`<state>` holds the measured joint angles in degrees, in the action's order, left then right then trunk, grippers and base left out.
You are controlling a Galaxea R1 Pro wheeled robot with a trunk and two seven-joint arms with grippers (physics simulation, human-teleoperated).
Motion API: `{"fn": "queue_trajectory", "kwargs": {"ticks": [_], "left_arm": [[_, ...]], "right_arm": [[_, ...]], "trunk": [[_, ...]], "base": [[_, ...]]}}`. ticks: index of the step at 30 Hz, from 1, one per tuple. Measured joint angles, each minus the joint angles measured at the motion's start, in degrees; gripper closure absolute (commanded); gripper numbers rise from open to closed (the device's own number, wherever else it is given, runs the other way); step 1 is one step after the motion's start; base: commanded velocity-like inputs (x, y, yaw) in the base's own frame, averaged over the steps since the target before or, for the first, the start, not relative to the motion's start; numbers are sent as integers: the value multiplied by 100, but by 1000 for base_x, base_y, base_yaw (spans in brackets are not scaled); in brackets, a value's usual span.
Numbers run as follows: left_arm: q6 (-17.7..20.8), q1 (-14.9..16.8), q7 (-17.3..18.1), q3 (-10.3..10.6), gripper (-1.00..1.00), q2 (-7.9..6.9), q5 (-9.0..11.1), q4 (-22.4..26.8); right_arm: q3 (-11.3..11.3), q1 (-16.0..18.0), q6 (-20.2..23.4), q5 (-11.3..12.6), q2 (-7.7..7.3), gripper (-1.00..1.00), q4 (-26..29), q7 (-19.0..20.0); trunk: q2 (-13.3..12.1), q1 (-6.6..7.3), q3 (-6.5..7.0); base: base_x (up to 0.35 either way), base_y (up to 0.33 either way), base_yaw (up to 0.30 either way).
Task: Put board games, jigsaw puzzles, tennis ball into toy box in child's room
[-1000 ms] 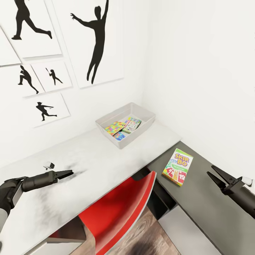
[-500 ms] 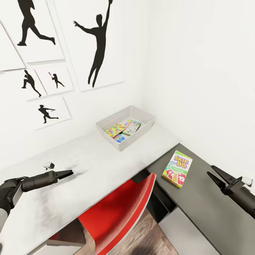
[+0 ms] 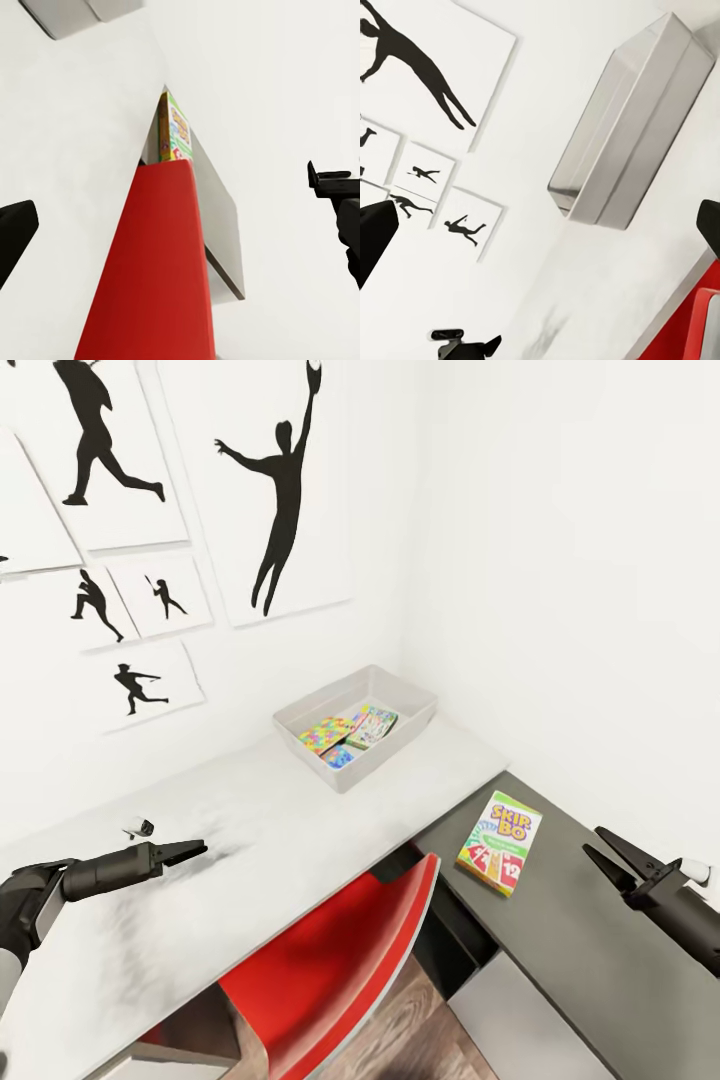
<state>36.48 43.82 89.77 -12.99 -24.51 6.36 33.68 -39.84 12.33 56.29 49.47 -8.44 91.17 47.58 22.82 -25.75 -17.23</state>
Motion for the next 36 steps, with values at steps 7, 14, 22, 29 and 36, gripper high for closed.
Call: {"fn": "queue_trajectory", "kwargs": {"ticks": [7,14,22,29,36], "left_arm": [[0,0,0,5,-100,0,0,-2],[0,0,0,2,-100,0,0,1],[0,0,0,5,-100,0,0,0],[0,0,0,6,-100,0,0,3],[0,0,0,7,-100,2,2,5]], "right_arm": [[8,0,0,0,0,-100,-1,-1],[9,0,-75,-2,0,-100,0,0],[9,0,-114,-3,0,-100,0,3],[9,0,-119,1,0,-100,-1,2],[9,0,-118,-3,0,-100,-3,2]], "trunk": [[0,0,67],[0,0,134],[0,0,210],[0,0,277],[-1,0,344]], "base": [[0,0,0],[0,0,0],[0,0,0],[0,0,0],[0,0,0]]}}
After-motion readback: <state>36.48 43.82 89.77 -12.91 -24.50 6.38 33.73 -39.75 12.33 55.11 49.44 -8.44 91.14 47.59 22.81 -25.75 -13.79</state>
